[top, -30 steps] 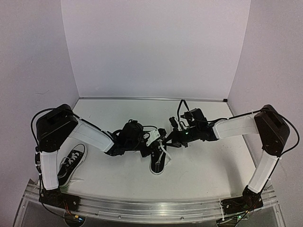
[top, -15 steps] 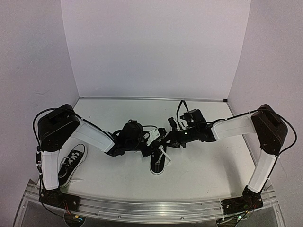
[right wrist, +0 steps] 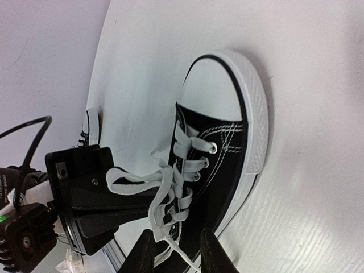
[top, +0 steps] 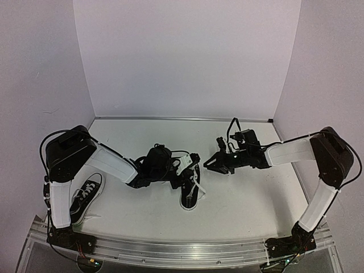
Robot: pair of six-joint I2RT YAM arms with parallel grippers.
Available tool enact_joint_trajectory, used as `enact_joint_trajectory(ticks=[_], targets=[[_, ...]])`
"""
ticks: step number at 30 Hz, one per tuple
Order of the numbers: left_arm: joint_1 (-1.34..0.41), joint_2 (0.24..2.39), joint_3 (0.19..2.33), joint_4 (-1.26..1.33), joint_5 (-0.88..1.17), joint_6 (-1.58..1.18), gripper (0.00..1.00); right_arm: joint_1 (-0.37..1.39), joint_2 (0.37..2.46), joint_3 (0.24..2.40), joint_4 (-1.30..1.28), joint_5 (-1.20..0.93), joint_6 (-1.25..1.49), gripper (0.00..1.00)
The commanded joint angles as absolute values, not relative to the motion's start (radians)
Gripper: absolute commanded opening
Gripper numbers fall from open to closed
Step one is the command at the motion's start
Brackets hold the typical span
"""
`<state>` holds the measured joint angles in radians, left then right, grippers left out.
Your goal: Tie the shoes
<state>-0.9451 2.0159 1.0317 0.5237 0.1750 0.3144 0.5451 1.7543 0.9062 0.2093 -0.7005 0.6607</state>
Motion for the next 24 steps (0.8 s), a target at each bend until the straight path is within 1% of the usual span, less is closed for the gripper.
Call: enact_joint_trajectory(ticks=[1,3,6,15,24], targets=[[-0.943,2.015,1.029,0.526,0.173,0.325,0.0,0.544,1.783,0.913,0.229,-0.687,0.671,0.2],[-0.943,2.014,1.029,0.521,0.173,0.329,0.0,0.549,1.815,0.923,0.229,-0.696,0.671,0.15],[-0.943,2.014,1.029,0.517,0.17,0.329,0.0,0.562,1.84,0.94,0.229,-0.713,0.662,0.13],[-0.943,2.023,1.04,0.509,0.17,0.334,0.0,0.578,1.875,0.958,0.269,-0.78,0.675,0.14],[-0.943,2.023,1.044,0.498,0.172,0.339,0.0,0.598,1.903,0.985,0.281,-0.801,0.686,0.15]])
